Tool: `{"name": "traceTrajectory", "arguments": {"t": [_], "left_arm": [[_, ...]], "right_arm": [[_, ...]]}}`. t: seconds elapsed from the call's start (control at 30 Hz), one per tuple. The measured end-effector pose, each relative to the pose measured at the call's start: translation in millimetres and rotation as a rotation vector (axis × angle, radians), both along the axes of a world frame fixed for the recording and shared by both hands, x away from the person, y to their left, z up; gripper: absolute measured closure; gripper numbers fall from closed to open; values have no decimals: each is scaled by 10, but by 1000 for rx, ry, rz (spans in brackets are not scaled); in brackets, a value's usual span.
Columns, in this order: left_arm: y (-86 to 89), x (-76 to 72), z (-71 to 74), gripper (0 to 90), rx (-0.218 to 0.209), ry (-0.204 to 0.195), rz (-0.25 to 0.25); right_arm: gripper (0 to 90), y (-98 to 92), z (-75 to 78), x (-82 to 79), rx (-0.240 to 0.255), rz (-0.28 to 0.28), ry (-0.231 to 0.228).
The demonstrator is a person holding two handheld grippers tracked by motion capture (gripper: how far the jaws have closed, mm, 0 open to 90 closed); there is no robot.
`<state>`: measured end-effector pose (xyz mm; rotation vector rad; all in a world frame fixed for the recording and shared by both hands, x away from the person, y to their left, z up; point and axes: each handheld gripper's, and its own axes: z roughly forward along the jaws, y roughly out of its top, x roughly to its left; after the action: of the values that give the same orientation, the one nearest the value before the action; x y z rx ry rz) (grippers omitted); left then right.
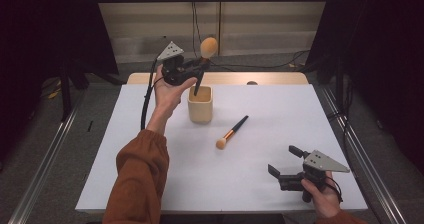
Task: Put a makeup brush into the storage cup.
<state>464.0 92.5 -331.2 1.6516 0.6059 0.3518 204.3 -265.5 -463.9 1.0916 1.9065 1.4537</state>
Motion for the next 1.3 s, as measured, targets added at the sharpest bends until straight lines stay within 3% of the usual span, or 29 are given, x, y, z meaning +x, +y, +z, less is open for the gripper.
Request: {"name": "traceTrajectory", "arguments": {"t": [0.03, 0.6, 1.17, 1.3], "left_arm": [[-17, 5, -30, 663, 21, -9, -3], [53, 66, -351, 663, 33, 39, 27], [117, 52, -563, 663, 69, 68, 33], [143, 47, -600, 663, 54, 80, 41]], "right_arm": [[2, 6, -3, -2, -3, 2, 0], [2, 11, -2, -3, -5, 3, -1], [2, 9, -1, -8, -7, 7, 2], [2, 10, -1, -8, -7, 4, 2]]}}
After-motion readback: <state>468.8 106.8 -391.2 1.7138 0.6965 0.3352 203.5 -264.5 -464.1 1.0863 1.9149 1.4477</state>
